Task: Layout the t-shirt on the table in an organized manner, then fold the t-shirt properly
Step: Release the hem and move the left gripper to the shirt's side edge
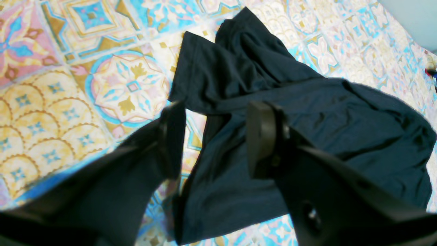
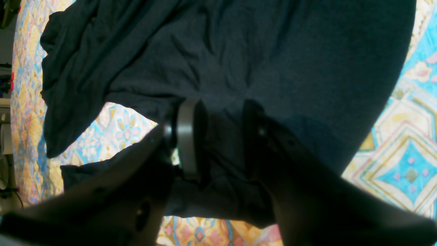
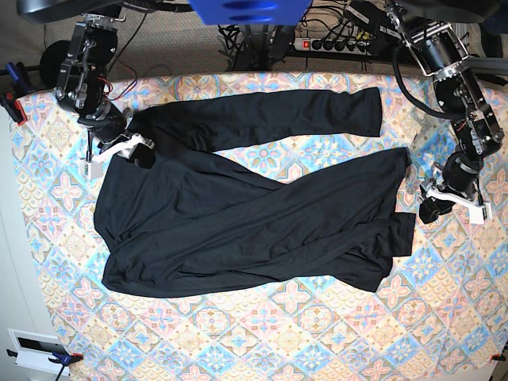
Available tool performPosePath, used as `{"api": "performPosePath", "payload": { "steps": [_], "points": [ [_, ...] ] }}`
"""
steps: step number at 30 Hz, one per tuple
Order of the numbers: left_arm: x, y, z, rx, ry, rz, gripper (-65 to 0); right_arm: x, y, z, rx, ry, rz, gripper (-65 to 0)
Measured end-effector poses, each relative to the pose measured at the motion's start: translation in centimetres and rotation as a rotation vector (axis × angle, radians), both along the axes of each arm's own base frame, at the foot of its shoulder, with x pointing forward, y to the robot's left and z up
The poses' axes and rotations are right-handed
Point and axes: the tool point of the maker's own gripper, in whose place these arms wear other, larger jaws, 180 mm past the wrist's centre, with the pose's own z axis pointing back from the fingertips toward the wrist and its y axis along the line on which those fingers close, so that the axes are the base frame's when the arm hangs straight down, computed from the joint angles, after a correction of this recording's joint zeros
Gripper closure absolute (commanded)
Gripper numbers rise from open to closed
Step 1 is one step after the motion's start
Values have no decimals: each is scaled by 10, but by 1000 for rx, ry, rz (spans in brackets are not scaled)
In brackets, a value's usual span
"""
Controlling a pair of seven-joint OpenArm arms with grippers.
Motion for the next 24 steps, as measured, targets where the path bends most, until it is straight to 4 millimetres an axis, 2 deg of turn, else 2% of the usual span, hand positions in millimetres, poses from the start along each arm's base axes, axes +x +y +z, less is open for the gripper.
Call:
{"api": "performPosePath", "payload": {
  "steps": [5,9,11,15,20,22,24],
  "points": [
    [20,-11,16,-34,-66,-4,-284,0,0,0,0,1,-1,-193],
    [27,-9,25,-32,-95,9,-284,0,0,0,0,1,-1,-193],
    [36,-9,39,-37,-168,42,-284,0,0,0,1,1,-1,-193],
    [39,-17,66,-16,-290,49,-284,0,0,-1,0,2,-1,-193],
    [38,-26,85,-4,-350,53,-284,0,0,0,1,0,-1,-192],
    [38,-31,89,-3,-364,40,-284,0,0,-1,1,2,-1,-192],
    [40,-38,85,-4,-353,27,-284,1,0,0,0,-1,-1,-191]
  ]
}}
